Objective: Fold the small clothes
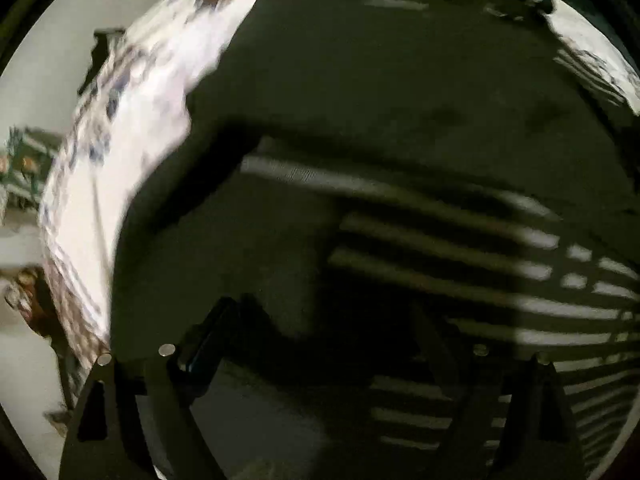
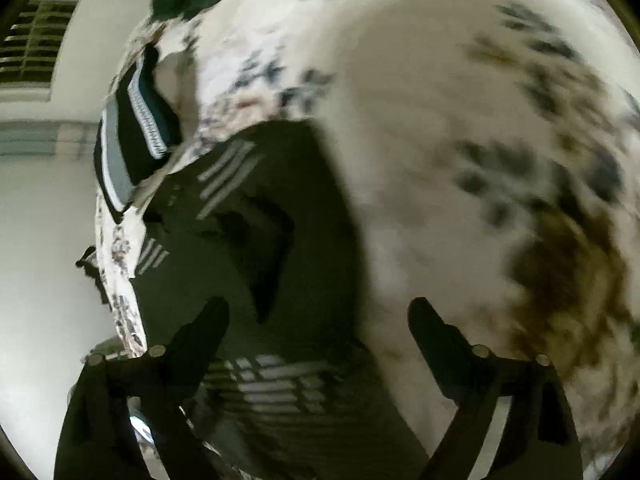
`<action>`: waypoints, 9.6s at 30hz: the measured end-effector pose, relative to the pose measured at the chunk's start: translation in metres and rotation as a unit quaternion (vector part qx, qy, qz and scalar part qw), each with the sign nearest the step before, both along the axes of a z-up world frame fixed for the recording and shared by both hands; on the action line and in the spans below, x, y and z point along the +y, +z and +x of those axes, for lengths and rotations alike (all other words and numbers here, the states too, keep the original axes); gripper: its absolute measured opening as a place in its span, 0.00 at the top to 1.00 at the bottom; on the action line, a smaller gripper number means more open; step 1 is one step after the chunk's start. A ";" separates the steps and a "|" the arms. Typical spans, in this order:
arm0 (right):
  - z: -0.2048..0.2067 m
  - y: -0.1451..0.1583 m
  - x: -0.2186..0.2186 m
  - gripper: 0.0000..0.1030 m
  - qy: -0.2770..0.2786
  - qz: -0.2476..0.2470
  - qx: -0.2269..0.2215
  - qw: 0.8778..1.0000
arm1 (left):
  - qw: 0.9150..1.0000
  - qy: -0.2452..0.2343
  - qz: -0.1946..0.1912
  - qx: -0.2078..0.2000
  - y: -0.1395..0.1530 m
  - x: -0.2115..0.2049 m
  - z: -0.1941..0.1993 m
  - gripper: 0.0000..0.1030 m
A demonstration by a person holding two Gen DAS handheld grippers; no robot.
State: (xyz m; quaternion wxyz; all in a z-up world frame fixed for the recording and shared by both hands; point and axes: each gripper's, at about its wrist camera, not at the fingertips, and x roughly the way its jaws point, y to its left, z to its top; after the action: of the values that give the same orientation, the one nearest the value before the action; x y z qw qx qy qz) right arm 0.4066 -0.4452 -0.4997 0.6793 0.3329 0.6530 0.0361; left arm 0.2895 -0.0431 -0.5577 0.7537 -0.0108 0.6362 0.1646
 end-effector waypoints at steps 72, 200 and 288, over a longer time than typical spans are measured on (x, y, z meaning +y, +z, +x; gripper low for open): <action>0.197 -0.033 0.560 0.98 0.447 -0.033 -0.012 0.894 | 0.850 0.298 -0.381 -0.209 -0.006 0.199 0.014 0.94; 0.200 0.026 0.514 0.92 0.308 -0.164 0.025 0.937 | 0.916 0.190 -0.315 -0.157 0.053 0.189 -0.235 0.95; 0.175 -0.033 0.247 0.90 0.100 0.089 -0.054 0.990 | 0.877 -0.115 -0.446 -0.139 0.020 0.203 0.241 0.86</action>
State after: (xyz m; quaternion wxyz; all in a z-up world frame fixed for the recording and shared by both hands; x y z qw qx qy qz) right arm 0.5815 -0.1981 -0.5332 0.6741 0.3224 0.6399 0.1795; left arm 0.5303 0.1603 -0.5377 0.7634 -0.2952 0.5278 -0.2271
